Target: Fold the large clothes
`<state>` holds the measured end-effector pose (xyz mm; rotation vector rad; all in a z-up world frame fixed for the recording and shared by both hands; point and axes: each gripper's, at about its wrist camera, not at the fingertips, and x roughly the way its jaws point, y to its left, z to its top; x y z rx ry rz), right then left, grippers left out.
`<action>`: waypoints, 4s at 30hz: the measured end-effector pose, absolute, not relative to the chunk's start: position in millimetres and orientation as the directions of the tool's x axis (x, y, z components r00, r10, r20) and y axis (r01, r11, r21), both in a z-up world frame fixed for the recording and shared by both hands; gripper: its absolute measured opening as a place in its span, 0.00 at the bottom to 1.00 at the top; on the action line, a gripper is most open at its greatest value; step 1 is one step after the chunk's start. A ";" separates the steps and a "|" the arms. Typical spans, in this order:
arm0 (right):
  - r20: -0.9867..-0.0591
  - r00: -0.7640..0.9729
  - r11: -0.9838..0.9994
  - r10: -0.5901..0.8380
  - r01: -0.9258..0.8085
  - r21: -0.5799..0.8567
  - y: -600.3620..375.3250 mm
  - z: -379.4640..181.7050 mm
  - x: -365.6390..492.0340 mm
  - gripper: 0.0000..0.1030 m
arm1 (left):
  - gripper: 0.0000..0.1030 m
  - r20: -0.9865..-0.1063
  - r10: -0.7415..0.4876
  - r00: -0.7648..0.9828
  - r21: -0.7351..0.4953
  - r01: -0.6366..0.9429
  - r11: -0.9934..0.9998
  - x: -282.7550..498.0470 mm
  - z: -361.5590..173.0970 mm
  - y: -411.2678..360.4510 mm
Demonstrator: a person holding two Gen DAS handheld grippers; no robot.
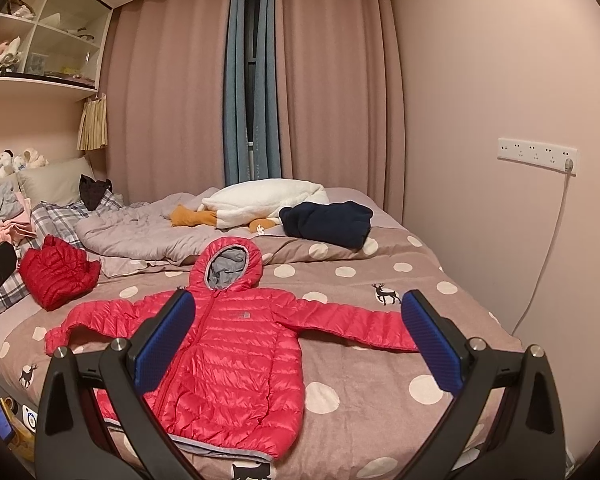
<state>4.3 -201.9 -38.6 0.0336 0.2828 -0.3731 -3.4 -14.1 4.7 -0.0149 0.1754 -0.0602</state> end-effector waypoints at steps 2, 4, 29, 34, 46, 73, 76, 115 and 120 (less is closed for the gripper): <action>-0.280 0.892 0.931 -0.354 0.364 -0.020 -202.1 -39.2 4.6 1.00 | 0.99 -0.172 -0.060 0.983 -0.022 0.057 0.998 -2.4 4.4 -14.5; -0.282 0.891 0.931 -0.356 0.364 -0.024 -202.2 -39.8 5.3 1.00 | 0.99 -0.176 -0.061 0.983 -0.022 0.058 0.998 -1.7 4.1 -15.1; -0.327 0.872 0.918 -0.365 0.396 0.030 -226.0 -56.0 53.1 1.00 | 0.99 -0.204 -0.029 0.979 -0.017 0.026 1.000 74.5 -16.2 -3.4; -0.349 0.828 0.880 -0.438 0.475 0.023 -253.7 -65.3 87.6 1.00 | 0.99 -0.196 0.075 0.978 -0.036 -0.084 0.996 120.3 -31.0 13.7; -0.540 0.431 0.541 -0.723 0.839 -0.054 -416.8 -172.1 161.4 1.00 | 0.99 -0.474 0.074 0.878 -0.386 -0.282 0.878 260.5 -150.6 166.4; -0.655 0.577 0.215 -0.487 0.807 0.551 -483.8 -289.1 179.2 0.79 | 0.94 -0.419 -0.320 0.850 -0.880 -0.292 0.376 284.7 -274.7 267.4; -0.650 0.571 0.233 -0.502 0.813 0.534 -482.5 -290.6 184.7 0.81 | 0.94 -0.515 -0.256 0.818 -0.811 -0.369 0.453 282.3 -269.6 261.0; -0.721 0.393 0.322 -0.571 0.915 0.244 -582.6 -253.5 167.8 0.15 | 0.19 -0.727 -0.020 0.687 -0.522 -0.534 0.665 322.2 -276.2 237.2; -0.737 0.426 0.289 -0.525 0.904 0.316 -578.0 -260.4 152.5 0.41 | 0.25 -0.678 -0.103 0.728 -0.612 -0.481 0.628 331.7 -290.1 243.2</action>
